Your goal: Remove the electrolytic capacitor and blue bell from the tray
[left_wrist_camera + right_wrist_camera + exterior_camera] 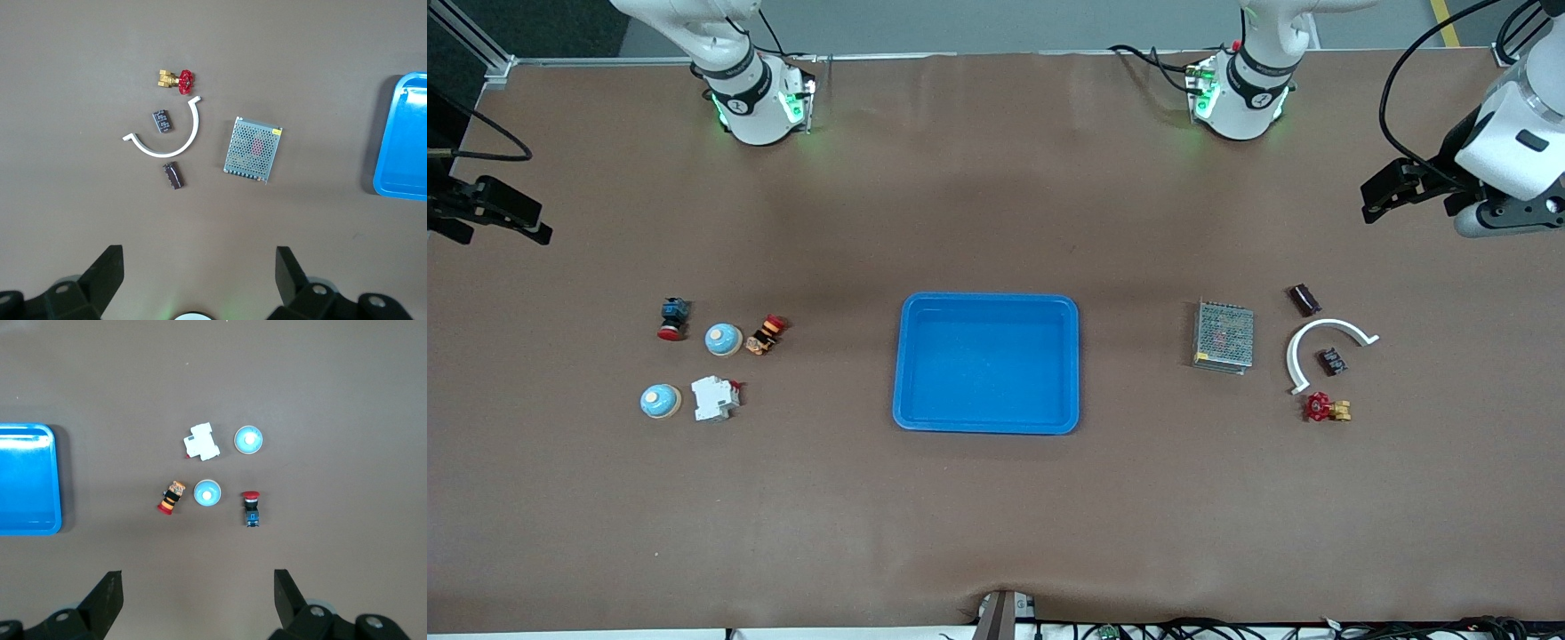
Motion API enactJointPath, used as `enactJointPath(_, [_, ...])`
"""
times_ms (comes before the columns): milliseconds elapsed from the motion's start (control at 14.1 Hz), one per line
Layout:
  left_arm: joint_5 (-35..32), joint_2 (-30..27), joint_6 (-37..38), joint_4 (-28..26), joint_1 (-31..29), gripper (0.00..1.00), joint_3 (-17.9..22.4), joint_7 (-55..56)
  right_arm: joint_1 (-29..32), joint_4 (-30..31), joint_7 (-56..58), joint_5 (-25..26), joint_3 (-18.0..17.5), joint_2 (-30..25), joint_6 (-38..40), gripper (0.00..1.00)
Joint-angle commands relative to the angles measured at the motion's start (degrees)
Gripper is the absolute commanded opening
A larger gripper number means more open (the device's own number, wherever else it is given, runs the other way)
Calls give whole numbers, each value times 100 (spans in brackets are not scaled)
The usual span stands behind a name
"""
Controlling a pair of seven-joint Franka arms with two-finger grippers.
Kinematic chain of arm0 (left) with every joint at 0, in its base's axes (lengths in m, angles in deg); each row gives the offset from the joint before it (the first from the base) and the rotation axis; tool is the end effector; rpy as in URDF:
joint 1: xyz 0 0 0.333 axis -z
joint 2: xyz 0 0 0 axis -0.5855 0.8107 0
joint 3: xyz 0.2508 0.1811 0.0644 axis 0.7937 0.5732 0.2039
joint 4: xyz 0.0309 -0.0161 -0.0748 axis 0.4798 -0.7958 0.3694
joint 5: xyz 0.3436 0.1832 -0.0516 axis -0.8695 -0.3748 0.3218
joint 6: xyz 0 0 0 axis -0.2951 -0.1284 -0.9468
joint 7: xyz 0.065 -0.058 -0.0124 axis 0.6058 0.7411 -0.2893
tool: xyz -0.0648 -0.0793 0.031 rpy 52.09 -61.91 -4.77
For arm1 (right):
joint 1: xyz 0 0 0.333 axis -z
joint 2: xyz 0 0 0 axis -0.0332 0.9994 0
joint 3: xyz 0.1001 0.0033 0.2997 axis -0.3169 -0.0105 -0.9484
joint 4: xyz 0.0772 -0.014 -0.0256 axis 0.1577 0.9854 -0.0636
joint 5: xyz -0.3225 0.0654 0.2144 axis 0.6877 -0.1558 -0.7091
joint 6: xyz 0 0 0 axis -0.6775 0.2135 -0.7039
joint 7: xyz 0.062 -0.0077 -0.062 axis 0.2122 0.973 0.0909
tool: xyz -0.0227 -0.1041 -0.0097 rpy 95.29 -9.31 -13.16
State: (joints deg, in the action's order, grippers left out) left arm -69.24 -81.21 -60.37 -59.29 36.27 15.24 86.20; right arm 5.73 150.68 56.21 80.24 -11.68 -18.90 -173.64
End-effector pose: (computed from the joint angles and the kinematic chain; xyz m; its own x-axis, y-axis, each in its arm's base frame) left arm 0.5278 -0.0658 0.6293 0.9975 0.0586 -0.0391 0.0565 -0.9971 -0.0518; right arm 0.5476 -0.0334 0.6428 0.9995 -0.0321 0.0051 -0.0320 -0.9993 -0.0214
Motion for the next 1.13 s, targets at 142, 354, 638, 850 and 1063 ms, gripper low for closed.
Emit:
enactJointPath(142, [100, -46, 66, 108, -9, 100, -2, -135, 40, -72, 27, 149, 2, 23, -32, 100])
enactJointPath(354, [100, -37, 66, 187, -9, 100, -2, -135, 65, -81, 27, 158, 2, 32, 11, 100])
enactJointPath(638, [109, -37, 75, 196, 0, 100, -10, -135, 92, -81, 19, 158, 11, 32, 20, 100])
enactJointPath(850, [188, -46, 66, 205, -26, 100, -2, -389, 110, -125, 10, 114, 28, 32, 29, 100])
enactJointPath(1063, [188, -46, 66, 205, -26, 100, -2, -337, 118, -116, 1, 114, 29, 50, 29, 100])
